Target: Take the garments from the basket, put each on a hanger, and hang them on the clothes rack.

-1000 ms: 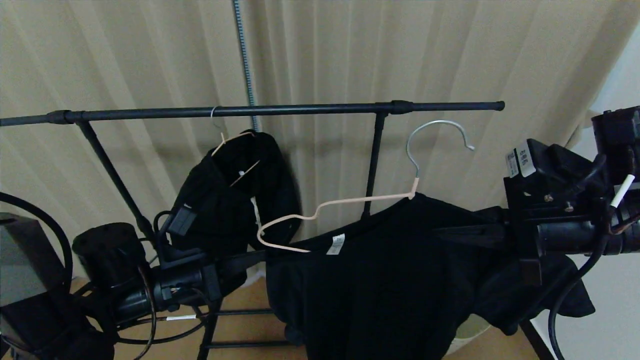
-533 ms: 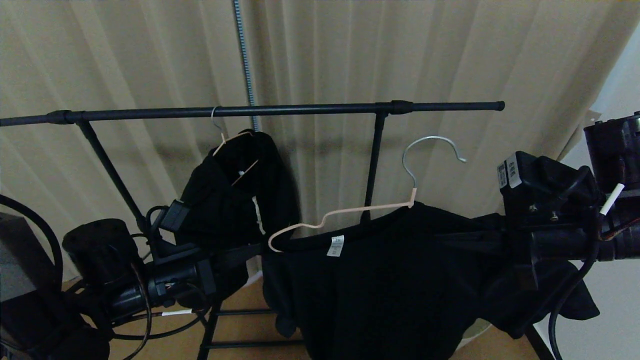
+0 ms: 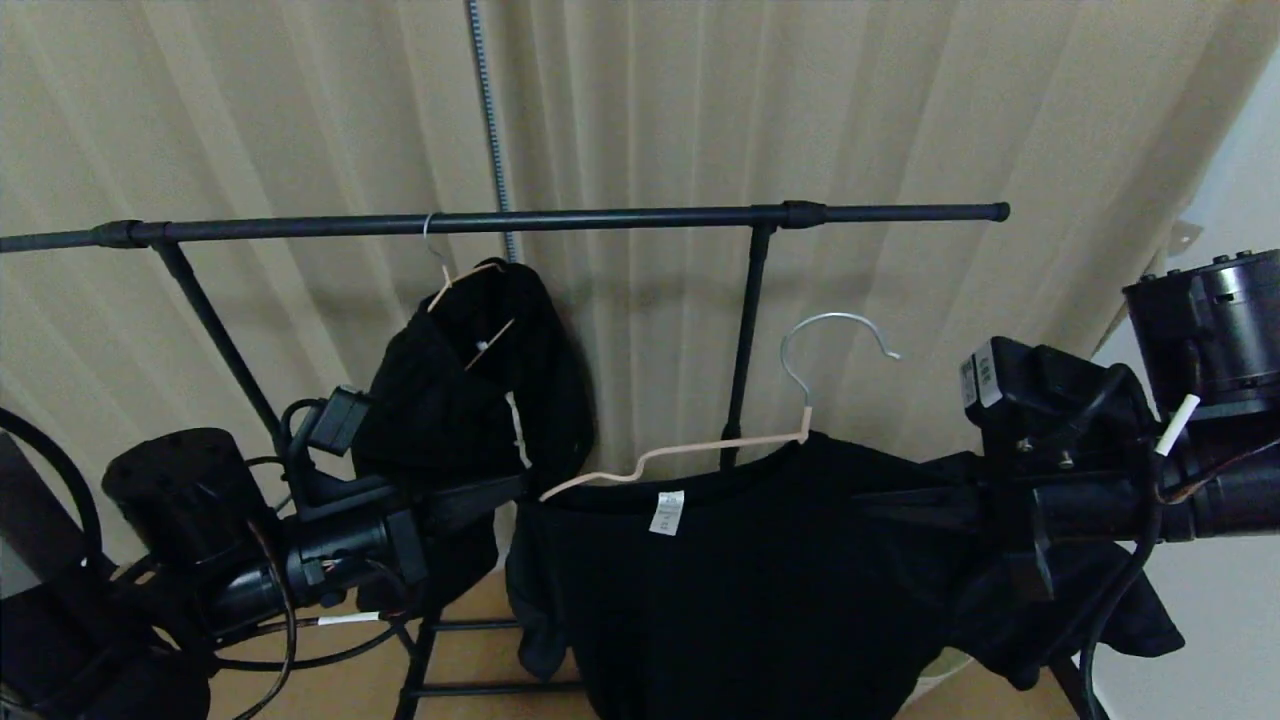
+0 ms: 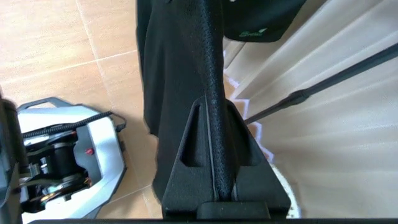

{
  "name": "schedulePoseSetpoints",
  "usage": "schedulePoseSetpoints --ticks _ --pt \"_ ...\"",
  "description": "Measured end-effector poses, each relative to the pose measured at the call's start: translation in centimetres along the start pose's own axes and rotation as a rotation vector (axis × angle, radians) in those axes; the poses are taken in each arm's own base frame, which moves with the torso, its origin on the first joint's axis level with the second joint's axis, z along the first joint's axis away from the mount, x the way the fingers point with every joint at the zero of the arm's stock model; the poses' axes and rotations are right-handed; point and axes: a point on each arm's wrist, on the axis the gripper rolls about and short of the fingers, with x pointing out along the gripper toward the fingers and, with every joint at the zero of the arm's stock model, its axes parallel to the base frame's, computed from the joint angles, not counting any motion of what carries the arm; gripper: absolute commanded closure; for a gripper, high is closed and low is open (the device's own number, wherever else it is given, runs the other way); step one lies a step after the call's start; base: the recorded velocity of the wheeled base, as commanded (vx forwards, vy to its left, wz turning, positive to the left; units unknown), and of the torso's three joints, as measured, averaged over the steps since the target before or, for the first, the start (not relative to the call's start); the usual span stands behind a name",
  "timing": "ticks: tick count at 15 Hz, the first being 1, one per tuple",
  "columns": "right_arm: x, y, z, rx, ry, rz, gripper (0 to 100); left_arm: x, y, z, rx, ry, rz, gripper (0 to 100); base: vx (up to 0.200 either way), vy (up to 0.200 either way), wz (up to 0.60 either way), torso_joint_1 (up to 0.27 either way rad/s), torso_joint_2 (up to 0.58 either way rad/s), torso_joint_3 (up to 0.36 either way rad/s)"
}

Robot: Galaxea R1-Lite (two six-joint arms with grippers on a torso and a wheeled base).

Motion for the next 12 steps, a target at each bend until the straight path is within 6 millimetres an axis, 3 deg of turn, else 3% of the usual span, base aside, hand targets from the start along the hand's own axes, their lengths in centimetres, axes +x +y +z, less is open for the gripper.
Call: schedulePoseSetpoints --ticks 5,12 --pt "2.3 0.5 -1.1 -0.027 -0.083 -0.022 100 0.2 -1.6 1.5 -0.002 0.054 -0.002 100 0.000 0.000 0.00 0.000 0.00 0.000" --pt "3.9 1.2 -2.8 -0.035 -0.111 -0.029 100 1.0 -5.6 6.0 0.108 0.139 -0.007 100 0.000 0.000 0.00 0.000 0.00 0.000"
